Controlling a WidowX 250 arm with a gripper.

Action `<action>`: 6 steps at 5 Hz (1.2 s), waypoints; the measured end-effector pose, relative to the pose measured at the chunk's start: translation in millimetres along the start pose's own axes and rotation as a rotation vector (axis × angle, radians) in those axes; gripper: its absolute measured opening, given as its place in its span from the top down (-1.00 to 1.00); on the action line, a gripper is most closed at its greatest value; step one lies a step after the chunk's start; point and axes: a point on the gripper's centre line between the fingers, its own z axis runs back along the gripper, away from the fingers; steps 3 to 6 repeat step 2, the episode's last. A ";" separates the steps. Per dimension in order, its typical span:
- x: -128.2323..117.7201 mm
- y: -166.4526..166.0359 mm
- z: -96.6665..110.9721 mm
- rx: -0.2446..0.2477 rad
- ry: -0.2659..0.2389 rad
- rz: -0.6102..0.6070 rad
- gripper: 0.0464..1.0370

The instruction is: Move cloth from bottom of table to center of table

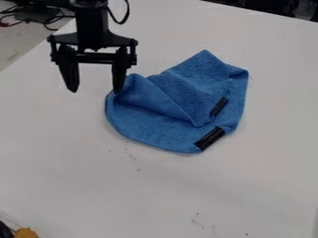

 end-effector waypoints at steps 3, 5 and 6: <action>-65.2 13.9 -2.5 0.032 0.022 0.073 -0.92; -65.2 13.9 -2.5 0.032 0.022 0.073 -0.92; -65.2 13.9 -2.5 0.032 0.022 0.073 -0.92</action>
